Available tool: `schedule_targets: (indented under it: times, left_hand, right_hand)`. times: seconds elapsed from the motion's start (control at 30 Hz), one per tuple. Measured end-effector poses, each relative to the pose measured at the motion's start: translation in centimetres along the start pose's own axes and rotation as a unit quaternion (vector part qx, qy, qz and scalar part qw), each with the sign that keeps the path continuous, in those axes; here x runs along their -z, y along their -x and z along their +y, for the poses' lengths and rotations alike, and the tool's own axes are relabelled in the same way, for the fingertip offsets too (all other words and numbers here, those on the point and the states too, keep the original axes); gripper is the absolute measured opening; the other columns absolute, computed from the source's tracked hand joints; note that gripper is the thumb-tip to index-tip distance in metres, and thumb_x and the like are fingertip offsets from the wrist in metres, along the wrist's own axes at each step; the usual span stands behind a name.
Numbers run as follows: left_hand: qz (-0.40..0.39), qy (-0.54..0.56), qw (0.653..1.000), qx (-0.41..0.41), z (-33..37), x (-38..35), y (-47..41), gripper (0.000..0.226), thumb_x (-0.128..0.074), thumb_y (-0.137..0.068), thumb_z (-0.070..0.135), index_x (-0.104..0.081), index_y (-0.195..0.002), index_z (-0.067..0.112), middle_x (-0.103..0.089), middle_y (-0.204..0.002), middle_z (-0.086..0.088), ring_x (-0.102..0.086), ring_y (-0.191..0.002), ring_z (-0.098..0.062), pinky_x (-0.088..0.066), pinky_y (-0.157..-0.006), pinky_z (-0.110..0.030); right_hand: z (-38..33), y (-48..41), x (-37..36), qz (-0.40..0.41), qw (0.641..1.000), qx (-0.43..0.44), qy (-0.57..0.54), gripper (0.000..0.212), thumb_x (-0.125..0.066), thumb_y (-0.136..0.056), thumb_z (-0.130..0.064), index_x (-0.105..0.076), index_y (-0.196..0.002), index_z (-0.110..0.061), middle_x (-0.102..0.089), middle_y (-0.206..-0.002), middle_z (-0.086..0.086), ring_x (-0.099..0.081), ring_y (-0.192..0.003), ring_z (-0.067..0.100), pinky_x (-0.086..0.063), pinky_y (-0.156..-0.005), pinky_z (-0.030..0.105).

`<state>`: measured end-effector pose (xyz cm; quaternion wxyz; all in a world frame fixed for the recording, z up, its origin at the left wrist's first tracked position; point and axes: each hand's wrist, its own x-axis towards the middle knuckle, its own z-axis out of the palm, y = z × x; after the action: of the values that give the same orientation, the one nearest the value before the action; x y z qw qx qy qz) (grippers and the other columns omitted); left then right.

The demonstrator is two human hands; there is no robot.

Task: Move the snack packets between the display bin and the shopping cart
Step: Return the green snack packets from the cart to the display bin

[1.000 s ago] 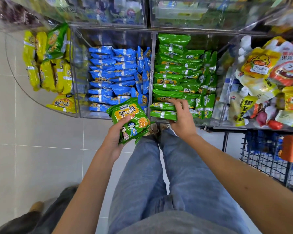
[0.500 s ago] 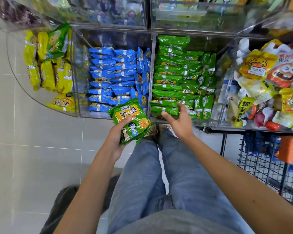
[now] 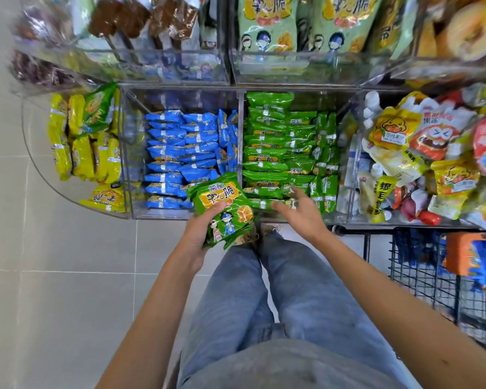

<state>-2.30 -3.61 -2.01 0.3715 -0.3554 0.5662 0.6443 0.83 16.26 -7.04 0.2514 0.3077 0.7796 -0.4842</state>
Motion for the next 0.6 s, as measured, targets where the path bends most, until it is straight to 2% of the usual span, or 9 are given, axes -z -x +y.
schedule_targets:
  times: [0.07, 0.13, 0.2, 0.3, 0.4, 0.5, 0.6]
  left_hand:
    - [0.015, -0.032, 0.999, -0.018, 0.4, -0.4, 0.0, 0.073, -0.075, -0.052, 0.041, -0.058, -0.12, 0.019, -0.072, -0.108, -0.002, -0.069, -0.096, -0.017, -0.053, -0.075, -0.027]
    - [0.009, -0.049, 0.998, -0.036, 0.8, -0.9, -0.1, 0.074, -0.076, -0.05, 0.041, -0.059, -0.119, 0.02, -0.073, -0.103, 0.001, -0.07, -0.092, -0.014, -0.054, -0.07, -0.023]
    - [0.004, -0.062, 0.997, -0.042, 1.1, -1.3, -0.2, 0.072, -0.076, -0.049, 0.041, -0.06, -0.117, 0.021, -0.073, -0.102, 0.001, -0.069, -0.094, -0.016, -0.055, -0.074, -0.027]
    - [0.011, -0.075, 0.996, -0.052, 1.4, -1.9, -0.3, 0.069, -0.077, -0.049, 0.04, -0.06, -0.113, 0.022, -0.071, -0.107, -0.002, -0.067, -0.101, -0.021, -0.052, -0.087, -0.036]
    - [0.007, -0.074, 0.994, -0.079, 1.8, -2.4, -0.4, 0.074, -0.077, -0.053, 0.038, -0.055, -0.121, 0.02, -0.07, -0.109, -0.002, -0.069, -0.095, -0.017, -0.054, -0.076, -0.029]
    - [0.004, -0.104, 0.989, -0.106, 2.1, -2.9, -0.8, 0.057, -0.078, -0.064, 0.03, -0.053, -0.115, 0.025, -0.068, -0.102, 0.004, -0.069, -0.073, 0.002, -0.05, -0.055, -0.012]
    - [0.01, -0.142, 0.983, -0.112, 2.6, -3.4, -1.0, 0.053, -0.078, -0.064, 0.038, -0.05, -0.109, 0.032, -0.065, -0.098, 0.013, -0.064, -0.068, 0.012, -0.045, -0.051, -0.005]
  right_hand:
    - [-0.8, 0.8, 0.5, 0.085, 0.995, 0.054, -0.022, 0.055, -0.061, -0.088, -0.034, -0.044, -0.134, -0.008, -0.054, -0.13, 0.008, -0.05, -0.119, 0.024, -0.042, -0.098, 0.036]
    - [-1.9, 1.4, 0.7, 0.08, 0.992, 0.076, -0.054, 0.036, -0.058, -0.09, -0.028, -0.056, -0.121, -0.01, -0.06, -0.113, 0.004, -0.056, -0.103, 0.019, -0.043, -0.081, 0.02]
    - [-2.8, 1.7, 0.5, 0.059, 0.992, 0.087, -0.065, 0.026, -0.057, -0.091, -0.027, -0.061, -0.11, -0.01, -0.061, -0.102, 0.0, -0.056, -0.094, 0.015, -0.036, -0.066, 0.006]
    - [-4.0, 2.1, 0.6, 0.069, 0.984, 0.128, -0.098, 0.017, -0.057, -0.091, -0.03, -0.063, -0.102, -0.018, -0.06, -0.097, -0.005, -0.055, -0.088, 0.006, -0.037, -0.068, 0.005]
    - [-4.2, 2.1, 0.5, -0.027, 0.98, 0.111, -0.164, 0.019, -0.061, -0.087, -0.031, -0.06, -0.104, -0.022, -0.06, -0.097, -0.005, -0.055, -0.088, 0.009, -0.042, -0.074, 0.012]
    - [-3.8, 1.8, 0.1, -0.086, 0.973, 0.072, -0.201, 0.033, -0.068, -0.082, -0.029, -0.054, -0.112, -0.023, -0.056, -0.099, -0.009, -0.053, -0.091, 0.009, -0.042, -0.067, 0.001]
    - [-3.7, 1.6, -0.1, -0.114, 0.963, 0.059, -0.235, 0.052, -0.073, -0.077, -0.026, -0.051, -0.123, -0.017, -0.056, -0.11, -0.011, -0.052, -0.1, -0.001, -0.042, -0.076, 0.0]
